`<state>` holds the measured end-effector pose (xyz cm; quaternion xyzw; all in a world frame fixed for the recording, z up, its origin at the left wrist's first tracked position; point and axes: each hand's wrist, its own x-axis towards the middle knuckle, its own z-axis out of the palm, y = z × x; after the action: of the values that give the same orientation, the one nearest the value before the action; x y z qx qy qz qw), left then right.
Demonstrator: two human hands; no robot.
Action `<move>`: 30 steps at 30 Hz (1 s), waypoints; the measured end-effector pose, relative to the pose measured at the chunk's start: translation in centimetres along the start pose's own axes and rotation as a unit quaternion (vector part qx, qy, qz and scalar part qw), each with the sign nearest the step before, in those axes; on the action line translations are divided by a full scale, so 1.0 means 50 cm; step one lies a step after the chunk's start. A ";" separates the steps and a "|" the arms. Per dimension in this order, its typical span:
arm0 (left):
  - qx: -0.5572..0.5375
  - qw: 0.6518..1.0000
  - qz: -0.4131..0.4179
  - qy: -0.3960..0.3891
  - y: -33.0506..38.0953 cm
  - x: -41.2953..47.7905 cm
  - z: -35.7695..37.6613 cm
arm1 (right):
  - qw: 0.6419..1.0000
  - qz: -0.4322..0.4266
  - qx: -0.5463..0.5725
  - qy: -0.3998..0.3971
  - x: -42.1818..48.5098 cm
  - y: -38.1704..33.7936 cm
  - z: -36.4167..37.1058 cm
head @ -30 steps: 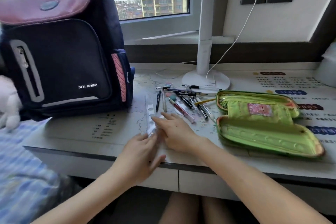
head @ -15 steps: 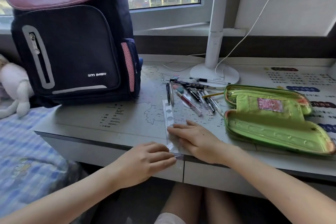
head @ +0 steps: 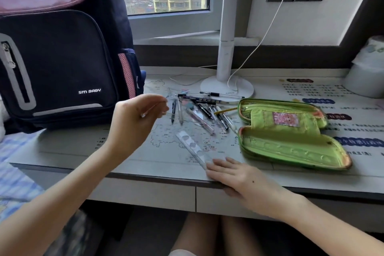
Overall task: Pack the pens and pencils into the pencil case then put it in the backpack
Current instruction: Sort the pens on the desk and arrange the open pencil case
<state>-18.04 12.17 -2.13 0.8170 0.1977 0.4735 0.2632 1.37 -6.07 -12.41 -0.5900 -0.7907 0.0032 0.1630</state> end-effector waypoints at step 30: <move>-0.305 0.880 -0.279 -0.233 0.097 0.066 0.401 | 0.906 0.420 0.031 -0.048 -0.168 0.211 -0.243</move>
<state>1.49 5.41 -5.20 0.6942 0.1963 0.2129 0.6590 16.51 -13.00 -5.15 -0.8613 -0.4761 0.1240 0.1271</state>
